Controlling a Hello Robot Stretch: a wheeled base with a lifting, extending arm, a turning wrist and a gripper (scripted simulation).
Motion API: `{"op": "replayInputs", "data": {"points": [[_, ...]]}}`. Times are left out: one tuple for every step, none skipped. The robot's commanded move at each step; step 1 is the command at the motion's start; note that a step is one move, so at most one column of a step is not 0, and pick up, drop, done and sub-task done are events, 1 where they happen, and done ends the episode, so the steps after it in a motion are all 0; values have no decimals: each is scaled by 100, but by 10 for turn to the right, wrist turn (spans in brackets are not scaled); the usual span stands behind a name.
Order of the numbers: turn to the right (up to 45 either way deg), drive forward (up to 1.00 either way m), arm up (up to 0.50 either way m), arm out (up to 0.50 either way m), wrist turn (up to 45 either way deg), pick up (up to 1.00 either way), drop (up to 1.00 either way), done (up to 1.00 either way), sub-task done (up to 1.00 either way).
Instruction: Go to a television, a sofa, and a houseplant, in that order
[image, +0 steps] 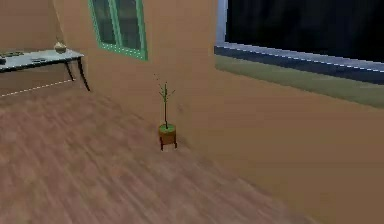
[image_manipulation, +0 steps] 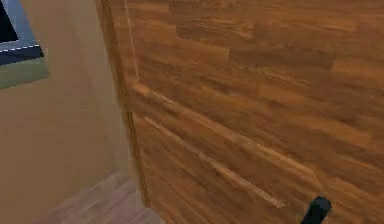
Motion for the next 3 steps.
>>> {"op": "replayInputs", "data": {"points": [[390,0,0,0,0,0,0,0,0],[0,40,0,0,0,0,0,0,0],[-120,0,0,0,0,0,0,0,0]]}}
